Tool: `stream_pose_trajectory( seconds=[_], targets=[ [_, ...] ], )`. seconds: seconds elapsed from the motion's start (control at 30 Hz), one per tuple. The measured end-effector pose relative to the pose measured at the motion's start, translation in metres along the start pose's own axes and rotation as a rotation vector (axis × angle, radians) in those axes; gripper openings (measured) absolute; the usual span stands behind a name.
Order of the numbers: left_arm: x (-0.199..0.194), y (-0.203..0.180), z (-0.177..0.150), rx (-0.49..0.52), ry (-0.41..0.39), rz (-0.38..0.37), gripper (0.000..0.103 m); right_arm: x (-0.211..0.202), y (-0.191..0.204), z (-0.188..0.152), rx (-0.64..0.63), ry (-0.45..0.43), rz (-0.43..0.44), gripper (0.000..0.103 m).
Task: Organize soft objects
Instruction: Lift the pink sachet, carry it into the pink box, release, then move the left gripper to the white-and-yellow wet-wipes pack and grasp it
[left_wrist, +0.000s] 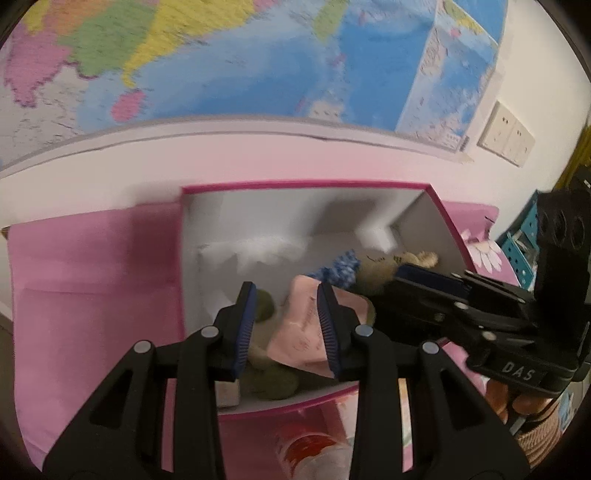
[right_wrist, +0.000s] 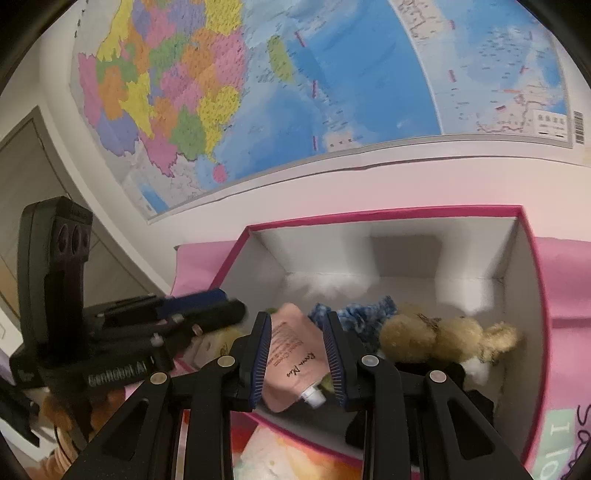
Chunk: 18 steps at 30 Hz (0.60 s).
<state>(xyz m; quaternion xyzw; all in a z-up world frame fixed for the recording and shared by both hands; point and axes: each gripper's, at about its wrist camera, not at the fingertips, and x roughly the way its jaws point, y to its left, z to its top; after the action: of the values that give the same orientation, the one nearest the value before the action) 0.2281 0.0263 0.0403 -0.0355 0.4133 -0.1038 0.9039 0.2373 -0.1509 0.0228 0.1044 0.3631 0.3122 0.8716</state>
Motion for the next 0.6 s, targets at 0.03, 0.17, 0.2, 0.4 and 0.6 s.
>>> stream_pose_trajectory(
  seconds=[0.03,0.17,0.2,0.4,0.6],
  targets=[
    [-0.005,0.001,-0.001,-0.001,-0.010,0.001,0.035,-0.007,0.000,-0.002,0.000,-0.004,0.003,0.030],
    [-0.029,0.001,-0.010,0.011,-0.068,0.011,0.035,-0.030,0.005,-0.009,-0.014,-0.024,0.018,0.030],
    [-0.036,0.000,-0.013,0.017,-0.082,0.005,0.035,-0.036,0.007,-0.011,-0.020,-0.028,0.024,0.030],
    [-0.092,-0.009,-0.044,0.085,-0.182,-0.072,0.042,-0.079,0.019,-0.031,-0.057,-0.040,0.075,0.031],
    [-0.110,-0.021,-0.093,0.125,-0.155,-0.235,0.046,-0.110,0.024,-0.064,-0.084,-0.006,0.068,0.033]
  ],
)
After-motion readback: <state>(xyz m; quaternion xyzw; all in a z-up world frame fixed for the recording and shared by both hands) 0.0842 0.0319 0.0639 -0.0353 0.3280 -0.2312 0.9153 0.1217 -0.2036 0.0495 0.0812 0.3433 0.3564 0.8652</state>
